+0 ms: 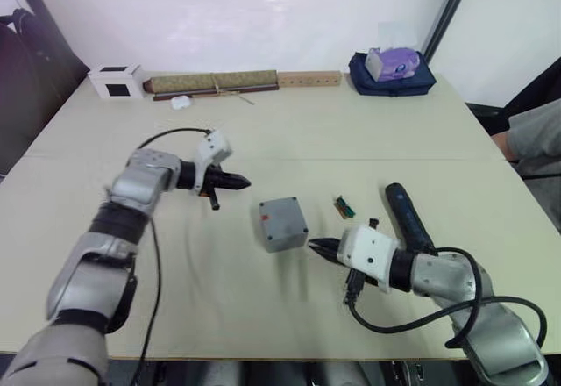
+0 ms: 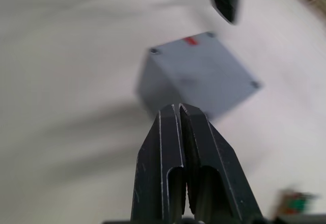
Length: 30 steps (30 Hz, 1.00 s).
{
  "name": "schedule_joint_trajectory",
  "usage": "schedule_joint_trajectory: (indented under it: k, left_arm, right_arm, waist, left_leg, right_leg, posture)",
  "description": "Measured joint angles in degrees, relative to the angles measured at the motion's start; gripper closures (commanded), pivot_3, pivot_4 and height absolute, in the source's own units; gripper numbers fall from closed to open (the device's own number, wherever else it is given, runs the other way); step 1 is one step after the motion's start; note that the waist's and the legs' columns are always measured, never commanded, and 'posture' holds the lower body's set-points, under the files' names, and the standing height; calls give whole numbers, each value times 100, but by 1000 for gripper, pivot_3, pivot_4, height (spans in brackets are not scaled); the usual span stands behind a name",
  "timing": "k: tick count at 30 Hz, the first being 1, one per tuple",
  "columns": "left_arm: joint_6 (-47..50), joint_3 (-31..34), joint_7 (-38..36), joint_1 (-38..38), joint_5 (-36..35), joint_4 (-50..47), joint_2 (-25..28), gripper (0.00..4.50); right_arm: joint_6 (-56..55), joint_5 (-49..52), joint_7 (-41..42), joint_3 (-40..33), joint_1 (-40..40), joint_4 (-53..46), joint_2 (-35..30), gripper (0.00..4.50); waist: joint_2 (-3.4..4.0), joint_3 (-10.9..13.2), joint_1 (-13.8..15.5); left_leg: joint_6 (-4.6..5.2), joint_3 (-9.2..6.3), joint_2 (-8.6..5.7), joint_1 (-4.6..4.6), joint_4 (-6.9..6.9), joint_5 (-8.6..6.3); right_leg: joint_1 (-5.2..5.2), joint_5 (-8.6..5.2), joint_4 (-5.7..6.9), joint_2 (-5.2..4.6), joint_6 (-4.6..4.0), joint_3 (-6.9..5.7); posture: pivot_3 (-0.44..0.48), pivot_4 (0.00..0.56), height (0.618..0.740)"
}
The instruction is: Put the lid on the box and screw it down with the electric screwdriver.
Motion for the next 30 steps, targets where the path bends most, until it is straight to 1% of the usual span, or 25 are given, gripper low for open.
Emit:
schedule_joint_trajectory:
  k: [3,5,9,11,14,16,19,23,28,30]
  left_arm:
    - [-437,-48,-97,-268,206,612,-375,4500]
    - [-615,-81,-156,-313,306,822,-510,4500]
    - [-684,-86,-417,-303,437,987,-493,4500]
    - [-687,-90,-543,-243,489,901,-412,4500]
    - [-496,-88,-708,48,485,388,-379,4500]
    - [-304,-89,-814,251,479,56,-327,4500]
    - [-79,-101,-992,556,478,-563,-105,4500]
    - [282,-104,-1039,1054,447,-1414,118,4500]
    - [914,-94,-1026,1746,209,-2552,364,4500]
    - [1137,-101,-999,1972,73,-2969,398,4500]
  right_arm:
    - [273,116,-51,367,-153,135,6,4405]
    - [349,117,-129,537,-255,289,-8,4405]
    - [169,-89,-325,928,-507,728,-23,4405]
    - [67,-194,-484,1058,-685,995,113,4405]
    - [-123,-326,-664,1192,-1017,1354,247,4405]
    - [-233,-362,-676,1228,-1060,1416,223,4405]
    - [-286,-357,-617,1251,-1033,1434,118,4405]
    - [-334,-378,-495,1245,-1053,1549,-146,4405]
    - [-487,-424,-401,1124,-1123,1660,-443,4405]
    - [-565,-438,-387,1116,-1130,1673,-462,4405]
  waist:
    - [0,0,-11]
    - [0,0,-27]
    - [0,0,-34]
    - [0,0,-33]
    - [1,0,-14]
    - [1,0,7]
    - [1,0,-7]
    - [2,-1,-21]
    - [2,-1,-17]
    - [2,0,-13]
  left_leg:
    - [0,1,0,-7,0,0]
    - [0,-1,1,-15,0,0]
    - [0,-5,1,-43,5,0]
    - [0,-5,2,-47,10,0]
    - [0,-11,1,-51,11,0]
    - [0,-14,0,-57,14,0]
    - [0,-15,1,-58,14,0]
    - [0,-16,4,-55,14,0]
    - [0,-17,7,-55,14,0]
    - [0,-17,8,-55,14,0]
  right_leg:
    - [-9,0,1,2,0,0]
    - [-19,0,3,2,0,3]
    - [-49,1,12,4,1,1]
    - [-50,1,12,5,1,-2]
    - [-51,2,14,0,1,-1]
    - [-53,2,12,-2,1,-5]
    - [-54,2,12,-3,1,-4]
    - [-53,2,15,-1,1,-4]
    - [-53,1,15,-2,1,-3]
    - [-53,1,15,-2,1,-3]
  posture:
    - [0,150,740]
    - [0,150,740]
    - [0,150,740]
    - [0,150,740]
    - [0,150,740]
    - [0,150,740]
    - [0,150,740]
    - [0,150,740]
    - [0,150,740]
    - [0,150,740]
